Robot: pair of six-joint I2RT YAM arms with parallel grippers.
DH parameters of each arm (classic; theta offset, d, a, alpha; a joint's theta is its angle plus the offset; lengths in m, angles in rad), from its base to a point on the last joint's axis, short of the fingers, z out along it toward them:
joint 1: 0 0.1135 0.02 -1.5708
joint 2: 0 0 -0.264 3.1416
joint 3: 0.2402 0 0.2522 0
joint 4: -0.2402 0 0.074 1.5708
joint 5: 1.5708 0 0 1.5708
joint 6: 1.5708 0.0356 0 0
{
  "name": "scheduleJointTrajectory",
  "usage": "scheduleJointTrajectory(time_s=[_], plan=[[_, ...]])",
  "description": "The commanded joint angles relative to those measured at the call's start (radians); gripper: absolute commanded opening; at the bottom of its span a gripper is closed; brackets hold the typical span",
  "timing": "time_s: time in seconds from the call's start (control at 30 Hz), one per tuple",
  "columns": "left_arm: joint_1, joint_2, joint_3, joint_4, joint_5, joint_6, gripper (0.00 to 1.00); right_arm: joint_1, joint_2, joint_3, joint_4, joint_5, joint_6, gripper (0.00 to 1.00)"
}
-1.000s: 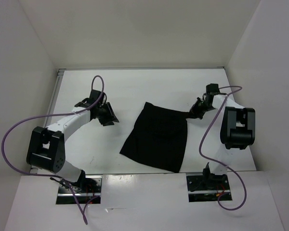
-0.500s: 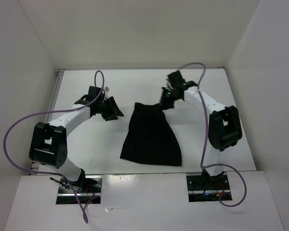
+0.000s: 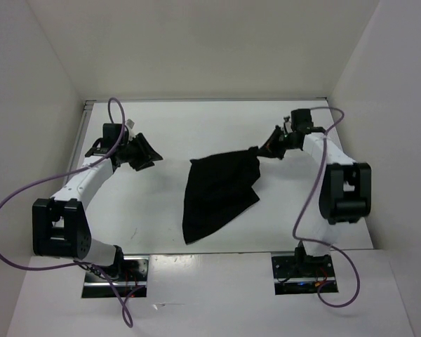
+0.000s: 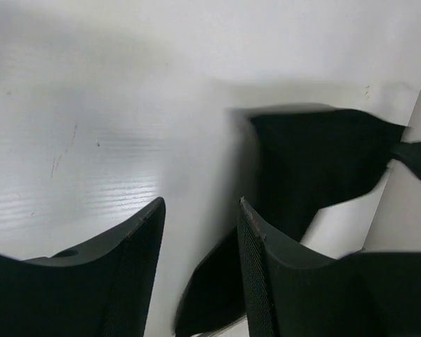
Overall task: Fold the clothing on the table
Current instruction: Fold the skirt
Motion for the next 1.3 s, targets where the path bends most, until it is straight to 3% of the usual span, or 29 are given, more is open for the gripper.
scheduleJointTrajectory(time_s=[0.0, 0.2, 0.47, 0.7, 1.27], plan=[[0.008, -0.012, -0.013, -0.008, 0.025, 0.016, 0.53, -0.059, 0.139, -0.051, 0.006, 0.028, -0.005, 0.00], [0.008, -0.021, -0.022, 0.027, 0.090, 0.050, 0.53, -0.090, 0.265, 0.012, -0.003, 0.175, 0.004, 0.00], [-0.081, 0.248, 0.000, 0.259, 0.349, 0.074, 0.53, -0.069, 0.265, 0.034, -0.012, 0.218, 0.004, 0.00], [-0.148, 0.491, 0.105, 0.410, 0.388, -0.019, 0.52, -0.058, 0.256, 0.023, -0.021, 0.218, -0.005, 0.00], [-0.187, 0.689, 0.218, 0.521, 0.377, -0.117, 0.52, -0.058, 0.284, 0.005, -0.021, 0.218, -0.014, 0.00]])
